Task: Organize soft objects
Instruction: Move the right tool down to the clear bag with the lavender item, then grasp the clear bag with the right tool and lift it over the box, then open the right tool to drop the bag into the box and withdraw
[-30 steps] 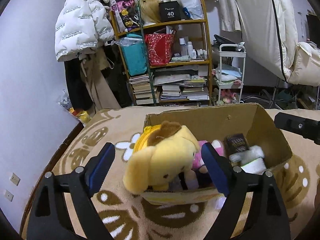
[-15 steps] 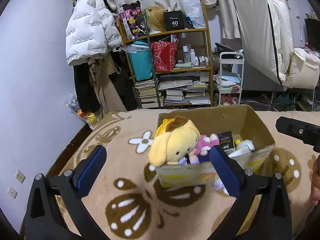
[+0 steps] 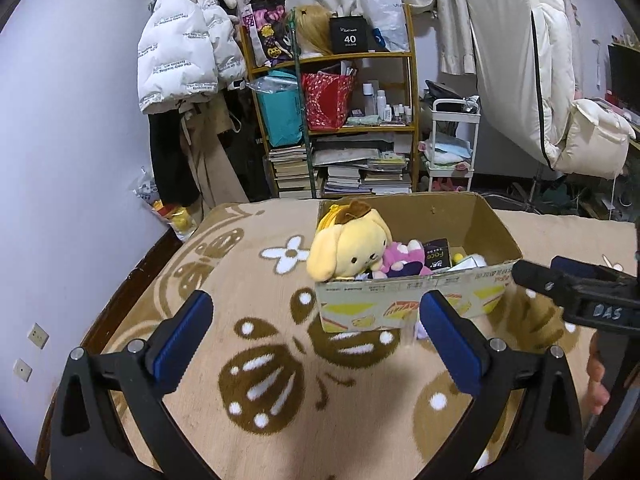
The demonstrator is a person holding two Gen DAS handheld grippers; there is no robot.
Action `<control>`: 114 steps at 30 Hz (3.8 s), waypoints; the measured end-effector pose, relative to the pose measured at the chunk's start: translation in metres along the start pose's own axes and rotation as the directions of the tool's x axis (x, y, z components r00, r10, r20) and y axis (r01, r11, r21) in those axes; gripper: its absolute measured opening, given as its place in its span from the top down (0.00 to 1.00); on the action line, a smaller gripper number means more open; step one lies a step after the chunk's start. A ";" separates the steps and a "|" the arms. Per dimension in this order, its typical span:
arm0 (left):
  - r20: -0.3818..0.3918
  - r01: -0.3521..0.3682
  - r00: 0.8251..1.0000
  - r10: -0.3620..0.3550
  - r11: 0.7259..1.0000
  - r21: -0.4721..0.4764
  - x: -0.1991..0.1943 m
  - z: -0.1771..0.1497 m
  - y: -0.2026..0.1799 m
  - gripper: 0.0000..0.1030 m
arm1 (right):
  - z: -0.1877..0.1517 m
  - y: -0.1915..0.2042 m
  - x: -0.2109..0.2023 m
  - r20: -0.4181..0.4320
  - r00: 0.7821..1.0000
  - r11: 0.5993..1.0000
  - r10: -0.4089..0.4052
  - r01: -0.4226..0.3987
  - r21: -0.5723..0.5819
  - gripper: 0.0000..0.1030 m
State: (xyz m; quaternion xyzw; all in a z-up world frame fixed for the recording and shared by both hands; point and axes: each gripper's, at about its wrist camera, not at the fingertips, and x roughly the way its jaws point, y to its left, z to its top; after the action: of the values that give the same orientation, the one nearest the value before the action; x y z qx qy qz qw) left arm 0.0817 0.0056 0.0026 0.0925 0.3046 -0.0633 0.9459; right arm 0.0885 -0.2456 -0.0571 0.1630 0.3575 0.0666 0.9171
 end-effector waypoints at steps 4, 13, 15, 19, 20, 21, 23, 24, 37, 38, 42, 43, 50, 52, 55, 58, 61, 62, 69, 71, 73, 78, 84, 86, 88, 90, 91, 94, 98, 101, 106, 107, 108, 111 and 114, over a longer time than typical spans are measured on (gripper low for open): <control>0.024 0.036 0.999 -0.036 0.999 -0.008 -0.005 0.001 0.004 0.01 | -0.006 0.003 0.015 -0.031 0.999 1.000 -0.021 0.020 -0.002 0.00; 0.005 0.038 0.999 -0.038 0.999 -0.010 0.011 0.003 0.017 0.01 | -0.022 0.015 0.061 -0.119 0.992 0.999 -0.044 0.043 -0.014 0.00; -0.004 0.040 0.999 -0.040 0.999 -0.005 0.016 0.004 0.020 0.01 | -0.023 0.019 0.071 -0.126 0.991 0.999 -0.049 0.047 -0.021 0.00; -0.041 0.054 0.998 -0.055 0.998 -0.030 0.033 0.002 0.027 0.01 | -0.027 0.028 0.085 -0.120 0.991 0.997 -0.063 0.057 -0.053 0.00; -0.050 0.056 0.997 -0.058 0.998 -0.041 0.037 0.002 0.029 0.01 | -0.029 0.031 0.091 -0.125 0.990 0.995 -0.072 0.064 -0.072 0.00; -0.053 0.058 0.997 -0.061 0.997 -0.049 0.040 0.002 0.031 0.01 | -0.031 0.034 0.094 -0.131 0.989 0.995 -0.074 0.064 -0.079 0.00; -0.054 0.060 0.997 -0.063 0.996 -0.059 0.046 0.003 0.034 0.01 | -0.033 0.037 0.103 -0.146 0.986 0.994 -0.085 0.073 -0.086 0.00; -0.055 0.061 0.996 -0.065 0.996 -0.060 0.047 0.003 0.035 0.01 | -0.035 0.038 0.108 -0.154 0.984 0.993 -0.094 0.081 -0.087 0.00; -0.089 0.070 0.993 -0.072 0.997 -0.032 0.069 0.002 0.031 0.01 | -0.052 0.032 0.148 -0.215 0.956 0.980 -0.199 0.197 -0.032 0.00; -0.091 0.070 0.993 -0.072 0.997 -0.028 0.069 0.002 0.030 0.01 | -0.052 0.032 0.149 -0.214 0.955 0.978 -0.206 0.205 -0.028 0.00; -0.092 0.067 0.993 -0.068 0.998 -0.021 0.069 0.000 0.029 0.01 | -0.052 0.034 0.151 -0.206 0.952 0.973 -0.228 0.227 -0.032 0.01; -0.087 0.059 0.994 -0.061 0.998 -0.022 0.067 0.000 0.028 0.01 | -0.052 0.034 0.150 -0.200 0.950 0.971 -0.240 0.238 -0.033 0.02; -0.071 0.035 0.997 -0.038 0.999 -0.041 0.060 -0.004 0.029 0.01 | -0.050 0.029 0.144 -0.195 0.946 0.966 -0.260 0.256 -0.047 0.23; -0.068 0.028 0.997 -0.032 0.998 -0.049 0.057 -0.005 0.029 0.01 | -0.049 0.026 0.141 -0.191 0.947 0.966 -0.257 0.254 -0.043 0.24; -0.063 0.021 0.998 -0.025 0.998 -0.063 0.053 -0.006 0.030 0.01 | -0.047 0.026 0.129 -0.179 0.952 0.968 -0.249 0.247 -0.037 0.24; -0.052 0.012 0.999 -0.015 0.997 -0.070 0.047 -0.008 0.030 0.01 | -0.046 0.030 0.109 -0.157 0.962 0.975 -0.222 0.221 -0.025 0.24; -0.041 0.004 0.999 -0.006 0.998 -0.061 0.040 -0.007 0.027 0.01 | -0.046 0.035 0.083 -0.114 0.974 0.981 -0.196 0.196 -0.014 0.25; -0.032 0.002 0.999 -0.004 0.998 -0.056 0.036 -0.007 0.025 0.01 | -0.045 0.037 0.073 -0.092 0.978 0.983 -0.186 0.185 -0.011 0.25; 0.016 -0.020 1.000 0.021 0.999 -0.027 0.016 -0.006 0.017 0.01 | -0.028 0.051 0.023 0.064 0.989 0.989 -0.134 0.138 -0.060 0.25; 0.026 -0.015 1.000 0.015 1.000 -0.027 0.013 -0.007 0.016 0.01 | -0.021 0.054 0.014 0.096 0.988 0.989 -0.123 0.130 -0.074 0.25; 0.030 -0.017 0.999 0.017 1.000 -0.020 0.010 -0.006 0.013 0.01 | -0.009 0.058 0.014 0.122 0.986 0.988 -0.115 0.126 -0.088 0.25; 0.039 -0.022 0.999 0.023 1.000 -0.023 0.007 -0.006 0.010 0.01 | 0.013 0.057 0.008 0.191 0.974 0.982 -0.121 0.145 -0.120 0.25; 0.038 -0.024 0.999 0.025 0.999 -0.046 0.003 -0.007 0.008 0.01 | 0.039 0.044 0.031 0.158 0.984 0.987 -0.083 0.103 -0.122 0.24; 0.032 -0.004 0.999 0.006 0.998 -0.058 0.002 -0.007 0.009 0.01 | 0.042 0.039 0.036 0.168 0.980 0.986 -0.106 0.126 -0.112 0.24; 0.035 -0.005 0.999 0.008 0.998 -0.066 -0.001 -0.007 0.010 0.01 | 0.042 0.035 0.041 0.163 0.980 0.985 -0.112 0.131 -0.111 0.23; 0.044 -0.023 0.999 0.026 0.997 -0.068 -0.003 -0.006 0.010 0.01 | 0.044 0.031 0.046 0.130 0.985 0.985 -0.113 0.128 -0.114 0.23; 0.050 -0.029 0.998 0.033 0.997 -0.071 -0.005 -0.007 0.010 0.01 | 0.044 0.030 0.048 0.110 0.988 0.985 -0.113 0.126 -0.118 0.23; 0.063 -0.042 0.997 0.047 0.997 -0.071 -0.009 -0.009 0.010 0.01 | 0.042 0.028 0.047 0.103 0.988 0.984 -0.113 0.126 -0.125 0.22; 0.072 -0.069 0.995 0.074 0.996 -0.060 -0.012 -0.011 0.009 0.01 | 0.042 0.032 0.038 0.128 0.985 0.979 -0.112 0.131 -0.155 0.13; 0.088 -0.086 0.992 0.091 0.995 -0.054 -0.016 -0.011 0.009 0.01 | 0.042 0.035 0.029 0.130 0.985 0.979 -0.111 0.131 -0.159 0.12; 0.103 -0.073 0.991 0.081 0.995 -0.074 -0.026 -0.012 0.012 0.01 | 0.037 0.040 -0.004 0.186 0.975 0.973 -0.125 0.157 -0.170 0.00; 0.104 -0.070 0.992 0.077 0.995 -0.076 -0.028 -0.012 0.013 0.01 | 0.035 0.041 -0.010 0.200 0.972 0.972 -0.125 0.160 -0.174 0.00; 0.107 -0.067 0.991 0.075 0.995 -0.078 -0.030 -0.013 0.013 0.01 | 0.034 0.043 -0.018 0.214 0.969 0.970 -0.121 0.161 -0.180 0.00; 0.116 -0.060 0.991 0.069 0.995 -0.078 -0.036 -0.013 0.012 0.01 | 0.031 0.046 -0.039 0.238 0.965 0.970 -0.111 0.158 -0.187 0.00; 0.130 -0.052 0.990 0.061 0.996 -0.070 -0.042 -0.013 0.010 0.01 | 0.023 0.050 -0.057 0.257 0.961 0.967 -0.101 0.155 -0.200 0.00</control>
State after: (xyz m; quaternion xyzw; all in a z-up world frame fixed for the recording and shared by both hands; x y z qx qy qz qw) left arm 0.0421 0.0207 0.0180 0.0652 0.2404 -0.0323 0.9679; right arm 0.0621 -0.2179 0.0125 0.0445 0.2420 0.0251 0.9689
